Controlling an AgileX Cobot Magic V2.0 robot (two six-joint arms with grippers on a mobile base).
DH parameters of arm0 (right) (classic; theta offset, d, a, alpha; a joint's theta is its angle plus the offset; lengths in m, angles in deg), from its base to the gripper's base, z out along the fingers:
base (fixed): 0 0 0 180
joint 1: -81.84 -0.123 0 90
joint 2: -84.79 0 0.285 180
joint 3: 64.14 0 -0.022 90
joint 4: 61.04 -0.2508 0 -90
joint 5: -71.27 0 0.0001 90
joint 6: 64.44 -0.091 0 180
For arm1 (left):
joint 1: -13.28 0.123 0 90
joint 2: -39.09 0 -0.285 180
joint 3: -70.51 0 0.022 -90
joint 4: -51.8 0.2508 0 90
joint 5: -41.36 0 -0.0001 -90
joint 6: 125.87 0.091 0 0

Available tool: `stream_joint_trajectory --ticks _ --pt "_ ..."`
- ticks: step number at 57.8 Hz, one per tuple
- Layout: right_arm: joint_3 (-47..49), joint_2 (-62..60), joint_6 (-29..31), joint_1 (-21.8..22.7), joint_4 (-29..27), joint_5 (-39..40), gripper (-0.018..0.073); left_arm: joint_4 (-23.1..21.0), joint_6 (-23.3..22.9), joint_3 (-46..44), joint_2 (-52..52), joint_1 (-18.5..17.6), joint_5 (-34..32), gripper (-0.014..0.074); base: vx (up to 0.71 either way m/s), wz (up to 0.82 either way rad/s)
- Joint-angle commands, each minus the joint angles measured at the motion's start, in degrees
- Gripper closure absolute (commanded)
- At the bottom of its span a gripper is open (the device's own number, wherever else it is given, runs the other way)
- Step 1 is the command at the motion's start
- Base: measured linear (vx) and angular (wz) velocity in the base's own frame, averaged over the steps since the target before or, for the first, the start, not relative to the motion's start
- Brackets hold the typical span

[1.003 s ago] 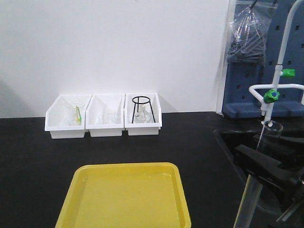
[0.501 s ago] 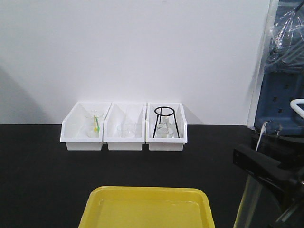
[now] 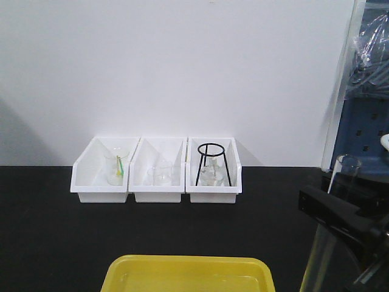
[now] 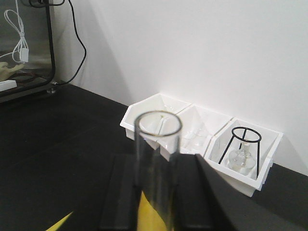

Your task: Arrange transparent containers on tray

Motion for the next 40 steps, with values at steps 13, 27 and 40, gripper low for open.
stream_joint_trajectory --ticks 13,27,40 --pt "1.81 -0.31 0.63 0.13 0.73 4.93 0.0446 -0.16 -0.15 -1.75 -0.07 -0.34 -4.27 0.0451 0.01 0.0" --pt "1.81 -0.31 0.63 0.13 0.73 6.86 0.0446 -0.16 -0.15 -1.75 -0.07 -0.34 -4.72 0.0451 0.0 0.0" --pt "1.81 -0.31 0.63 0.13 0.6 6.64 0.0446 -0.22 -0.32 -1.75 -0.07 -0.34 -4.71 0.0451 0.0 0.0"
